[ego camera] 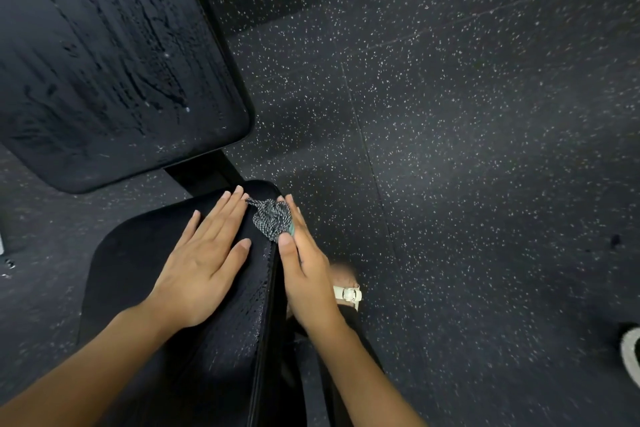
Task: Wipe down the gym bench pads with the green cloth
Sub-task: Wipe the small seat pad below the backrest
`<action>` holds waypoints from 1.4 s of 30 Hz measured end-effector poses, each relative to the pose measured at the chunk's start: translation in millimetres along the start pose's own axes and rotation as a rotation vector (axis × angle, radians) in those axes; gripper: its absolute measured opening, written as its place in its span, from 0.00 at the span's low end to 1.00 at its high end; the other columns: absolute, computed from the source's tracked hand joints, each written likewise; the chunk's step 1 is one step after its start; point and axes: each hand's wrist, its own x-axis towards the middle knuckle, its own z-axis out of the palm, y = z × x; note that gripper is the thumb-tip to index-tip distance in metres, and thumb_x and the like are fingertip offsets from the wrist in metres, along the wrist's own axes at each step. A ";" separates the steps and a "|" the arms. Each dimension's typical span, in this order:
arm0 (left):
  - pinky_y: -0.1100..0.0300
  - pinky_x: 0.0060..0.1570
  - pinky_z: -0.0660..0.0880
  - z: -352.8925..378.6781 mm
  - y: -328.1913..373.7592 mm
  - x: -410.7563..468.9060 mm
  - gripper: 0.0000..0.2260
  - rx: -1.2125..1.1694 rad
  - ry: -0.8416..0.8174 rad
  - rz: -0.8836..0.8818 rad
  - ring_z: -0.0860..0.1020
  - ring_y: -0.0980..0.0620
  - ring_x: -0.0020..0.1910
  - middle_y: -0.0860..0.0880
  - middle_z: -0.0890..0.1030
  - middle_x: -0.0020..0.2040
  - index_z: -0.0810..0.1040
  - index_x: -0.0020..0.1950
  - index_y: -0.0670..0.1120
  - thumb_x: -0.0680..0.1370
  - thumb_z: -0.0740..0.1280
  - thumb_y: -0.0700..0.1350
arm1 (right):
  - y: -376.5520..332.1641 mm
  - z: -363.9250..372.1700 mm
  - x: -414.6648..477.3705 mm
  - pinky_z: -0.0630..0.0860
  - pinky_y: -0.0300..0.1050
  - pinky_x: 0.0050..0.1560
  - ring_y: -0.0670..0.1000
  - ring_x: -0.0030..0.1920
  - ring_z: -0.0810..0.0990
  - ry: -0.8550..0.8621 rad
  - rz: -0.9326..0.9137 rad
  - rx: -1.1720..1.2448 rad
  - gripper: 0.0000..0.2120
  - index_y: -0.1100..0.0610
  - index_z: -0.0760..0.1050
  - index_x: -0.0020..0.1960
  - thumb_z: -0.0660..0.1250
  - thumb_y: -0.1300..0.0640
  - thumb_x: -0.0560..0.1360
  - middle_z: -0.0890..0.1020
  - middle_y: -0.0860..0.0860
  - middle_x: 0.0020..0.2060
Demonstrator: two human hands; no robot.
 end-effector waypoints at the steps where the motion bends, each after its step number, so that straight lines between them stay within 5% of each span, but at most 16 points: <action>1: 0.67 0.74 0.34 0.0 0.1 0.1 0.30 -0.003 0.000 0.000 0.41 0.67 0.77 0.65 0.45 0.79 0.47 0.80 0.55 0.79 0.42 0.63 | -0.4 -0.5 4.2 0.53 0.35 0.75 0.37 0.76 0.55 0.005 0.012 0.006 0.20 0.32 0.54 0.69 0.53 0.51 0.83 0.60 0.32 0.73; 7: 0.66 0.75 0.34 -0.2 0.7 0.4 0.30 -0.011 -0.001 0.000 0.41 0.67 0.77 0.66 0.45 0.79 0.47 0.80 0.56 0.79 0.42 0.63 | -7.9 -5.6 37.4 0.57 0.40 0.75 0.43 0.75 0.61 -0.009 0.113 -0.010 0.20 0.46 0.61 0.76 0.53 0.53 0.85 0.66 0.43 0.74; 10: 0.66 0.75 0.35 -0.2 1.3 0.7 0.30 -0.012 -0.004 0.001 0.41 0.67 0.77 0.66 0.45 0.79 0.47 0.80 0.57 0.79 0.42 0.63 | -12.6 -7.6 57.3 0.62 0.35 0.69 0.46 0.71 0.68 -0.031 0.174 -0.061 0.20 0.51 0.66 0.75 0.53 0.51 0.84 0.73 0.49 0.70; 14: 0.67 0.74 0.34 -0.2 0.8 0.9 0.30 0.000 -0.008 -0.001 0.41 0.68 0.77 0.66 0.44 0.79 0.46 0.80 0.57 0.78 0.41 0.63 | -14.2 -7.6 67.0 0.69 0.47 0.66 0.52 0.63 0.76 -0.036 0.187 -0.083 0.17 0.55 0.74 0.68 0.54 0.50 0.84 0.80 0.49 0.59; 19: 0.69 0.73 0.33 -0.3 1.1 1.4 0.30 0.007 -0.006 -0.002 0.40 0.68 0.77 0.66 0.44 0.78 0.46 0.80 0.58 0.78 0.41 0.64 | -13.2 -10.9 36.0 0.60 0.29 0.69 0.36 0.69 0.66 -0.004 0.077 -0.050 0.19 0.49 0.65 0.75 0.54 0.54 0.84 0.70 0.42 0.71; 25: 0.69 0.73 0.33 0.3 1.1 1.3 0.30 0.005 -0.005 -0.009 0.40 0.68 0.76 0.68 0.44 0.78 0.46 0.79 0.58 0.78 0.41 0.64 | -11.6 -4.8 -23.4 0.55 0.34 0.74 0.38 0.76 0.56 -0.012 -0.090 -0.047 0.23 0.27 0.57 0.67 0.54 0.54 0.83 0.61 0.36 0.75; 30: 0.69 0.73 0.33 0.2 0.0 2.1 0.29 -0.001 -0.009 -0.010 0.40 0.69 0.76 0.68 0.44 0.77 0.46 0.79 0.59 0.78 0.41 0.64 | -8.5 2.8 -42.7 0.55 0.37 0.75 0.38 0.76 0.55 -0.004 -0.086 -0.024 0.18 0.37 0.59 0.72 0.51 0.47 0.83 0.60 0.36 0.76; 36: 0.70 0.72 0.33 -1.1 0.6 2.7 0.30 -0.044 -0.017 -0.014 0.39 0.71 0.76 0.69 0.44 0.77 0.46 0.79 0.60 0.77 0.41 0.65 | -12.6 3.5 -2.7 0.54 0.39 0.76 0.37 0.75 0.57 0.036 0.041 -0.004 0.19 0.36 0.58 0.70 0.54 0.55 0.84 0.59 0.32 0.72; 40: 0.66 0.75 0.35 -2.2 -0.3 1.0 0.28 -0.095 -0.033 0.005 0.40 0.71 0.76 0.69 0.45 0.77 0.46 0.77 0.62 0.77 0.40 0.64 | -20.8 0.1 20.8 0.54 0.31 0.73 0.37 0.74 0.59 0.047 0.141 -0.027 0.21 0.47 0.59 0.77 0.53 0.54 0.85 0.62 0.41 0.75; 42: 0.65 0.75 0.35 -2.5 -2.5 -0.1 0.28 -0.104 -0.033 0.023 0.41 0.70 0.76 0.69 0.46 0.78 0.46 0.77 0.63 0.77 0.41 0.64 | -20.0 2.3 22.1 0.57 0.35 0.74 0.38 0.72 0.63 0.070 0.160 -0.008 0.21 0.49 0.61 0.77 0.53 0.53 0.85 0.66 0.45 0.75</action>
